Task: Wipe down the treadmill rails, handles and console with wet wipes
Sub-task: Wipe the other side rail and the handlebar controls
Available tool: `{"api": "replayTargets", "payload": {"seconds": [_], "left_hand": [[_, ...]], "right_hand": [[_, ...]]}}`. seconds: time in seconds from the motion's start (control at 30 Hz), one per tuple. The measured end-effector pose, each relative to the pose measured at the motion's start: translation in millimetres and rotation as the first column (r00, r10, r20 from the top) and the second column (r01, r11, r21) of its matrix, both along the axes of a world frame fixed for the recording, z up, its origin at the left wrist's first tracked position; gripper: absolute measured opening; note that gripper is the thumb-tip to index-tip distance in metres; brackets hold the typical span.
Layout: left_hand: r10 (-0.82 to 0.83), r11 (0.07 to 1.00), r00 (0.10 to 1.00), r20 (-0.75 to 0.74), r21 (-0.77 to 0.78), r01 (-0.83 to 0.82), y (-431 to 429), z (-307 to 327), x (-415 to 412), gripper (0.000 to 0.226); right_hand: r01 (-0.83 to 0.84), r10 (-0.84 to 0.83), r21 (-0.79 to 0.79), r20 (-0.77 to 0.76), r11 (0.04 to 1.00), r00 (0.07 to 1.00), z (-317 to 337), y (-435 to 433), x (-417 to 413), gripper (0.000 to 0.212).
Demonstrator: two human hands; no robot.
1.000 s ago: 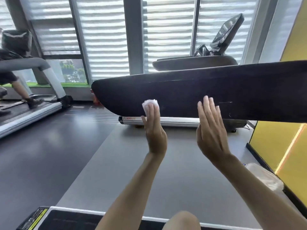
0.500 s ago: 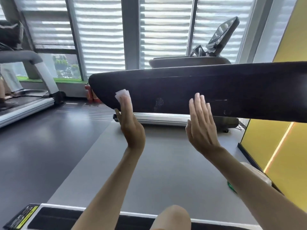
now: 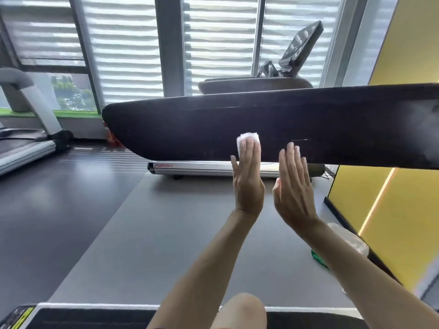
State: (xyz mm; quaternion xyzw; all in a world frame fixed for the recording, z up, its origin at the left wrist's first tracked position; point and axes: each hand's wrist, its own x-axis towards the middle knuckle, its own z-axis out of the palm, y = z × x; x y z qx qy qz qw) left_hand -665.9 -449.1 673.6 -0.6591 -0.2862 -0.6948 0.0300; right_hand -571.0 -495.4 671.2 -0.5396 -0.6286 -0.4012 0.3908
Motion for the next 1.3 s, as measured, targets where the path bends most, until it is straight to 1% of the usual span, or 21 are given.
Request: {"api": "replayTargets", "payload": {"seconds": [0.03, 0.1, 0.17, 0.2, 0.27, 0.33, 0.4, 0.43, 0.47, 0.53, 0.57, 0.63, 0.7, 0.77, 0.8, 0.87, 0.93, 1.0, 1.1, 1.2, 1.3], "left_hand": [[-0.009, 1.0, 0.999, -0.041, 0.01, 0.009, -1, 0, 3, 0.041], [-0.01, 0.995, 0.98, -0.198, 0.098, 0.03, -1, -2, 7, 0.04], [-0.039, 0.975, 0.928, -0.37, 0.191, 0.117, -1, -8, 10, 0.047], [-0.107, 0.96, 0.885, -0.453, 0.184, 0.21, -3, -9, 11, 0.049], [-0.222, 0.934, 0.761, -0.609, 0.091, 0.346, -10, -4, 11, 0.049], [-0.278, 0.935, 0.679, -0.68, -0.03, 0.353, -20, 8, 9, 0.049], [-0.373, 0.928, 0.695, -0.615, -0.238, 0.288, -31, 24, 8, 0.045], [-0.435, 0.894, 0.709, -0.555, -0.361, 0.266, -35, 30, 9, 0.042], [-0.513, 0.833, 0.706, -0.488, -0.48, 0.274, -38, 35, 10, 0.038], [-0.683, 0.656, 0.668, -0.295, -0.649, 0.385, -42, 40, 15, 0.03], [-0.739, 0.573, 0.641, -0.207, -0.693, 0.438, -43, 42, 20, 0.027], [-0.786, 0.466, 0.612, -0.09, -0.737, 0.49, -44, 45, 28, 0.029], [-0.807, 0.363, 0.591, 0.015, -0.776, 0.516, -44, 47, 33, 0.036], [-0.826, 0.29, 0.56, 0.069, -0.798, 0.528, -45, 48, 37, 0.034], [-0.832, 0.276, 0.549, 0.074, -0.805, 0.526, -45, 49, 38, 0.033], [-0.835, 0.298, 0.548, 0.038, -0.808, 0.509, -47, 50, 41, 0.031], [-0.835, 0.322, 0.549, 0.033, -0.781, 0.536, -49, 49, 42, 0.026], [-0.83, 0.345, 0.554, 0.064, -0.721, 0.6, -51, 47, 43, 0.033], [-0.805, 0.387, 0.58, 0.126, -0.63, 0.673, -54, 42, 44, 0.04], [-0.773, 0.325, 0.578, 0.262, -0.618, 0.715, -54, 41, 41, 0.031], [-0.769, 0.247, 0.554, 0.318, -0.652, 0.717, -50, 40, 36, 0.023]], "right_hand": [[0.012, -0.012, 0.002, -0.01, 1.0, 1.0, 0, -2, 4, 0.068], [0.033, -0.033, 0.014, -0.045, 0.999, 0.998, 2, -6, 10, 0.066], [0.041, -0.038, 0.03, -0.084, 0.999, 0.996, 4, -11, 16, 0.059], [0.038, -0.034, 0.037, -0.094, 0.999, 0.995, 4, -14, 20, 0.054], [0.033, -0.028, 0.048, -0.085, 0.998, 0.996, 3, -18, 28, 0.051], [0.018, -0.014, 0.055, -0.07, 0.998, 0.997, -1, -25, 40, 0.054], [0.015, -0.011, 0.042, -0.097, 0.999, 0.995, -5, -35, 48, 0.067], [0.018, -0.013, 0.038, -0.12, 0.999, 0.993, -6, -40, 51, 0.07], [0.02, -0.014, 0.042, -0.145, 0.999, 0.989, -6, -45, 54, 0.069], [0.019, -0.011, 0.043, -0.192, 0.999, 0.981, -8, -51, 57, 0.057], [0.015, -0.005, 0.048, -0.212, 0.999, 0.977, -8, -53, 60, 0.046], [0.012, 0.007, 0.077, -0.237, 0.997, 0.972, -7, -56, 66, 0.022], [0.012, 0.011, 0.082, -0.275, 0.997, 0.961, -6, -58, 70, 0.016], [0.001, 0.018, 0.063, -0.311, 0.998, 0.95, -4, -61, 72, 0.012], [0.0, 0.017, 0.052, -0.316, 0.999, 0.948, -4, -63, 73, 0.011], [0.012, 0.007, 0.057, -0.322, 0.998, 0.947, -4, -65, 73, 0.01], [0.017, 0.019, 0.092, -0.38, 0.996, 0.925, -1, -68, 71, 0.018], [0.011, 0.049, 0.126, -0.458, 0.992, 0.888, 2, -69, 68, 0.023], [0.002, 0.073, 0.141, -0.524, 0.99, 0.849, 5, -66, 65, 0.023], [-0.022, 0.1, 0.132, -0.625, 0.991, 0.775, 10, -63, 60, 0.027], [-0.035, 0.076, 0.074, -0.674, 0.997, 0.735, 10, -64, 58, 0.027]]}}
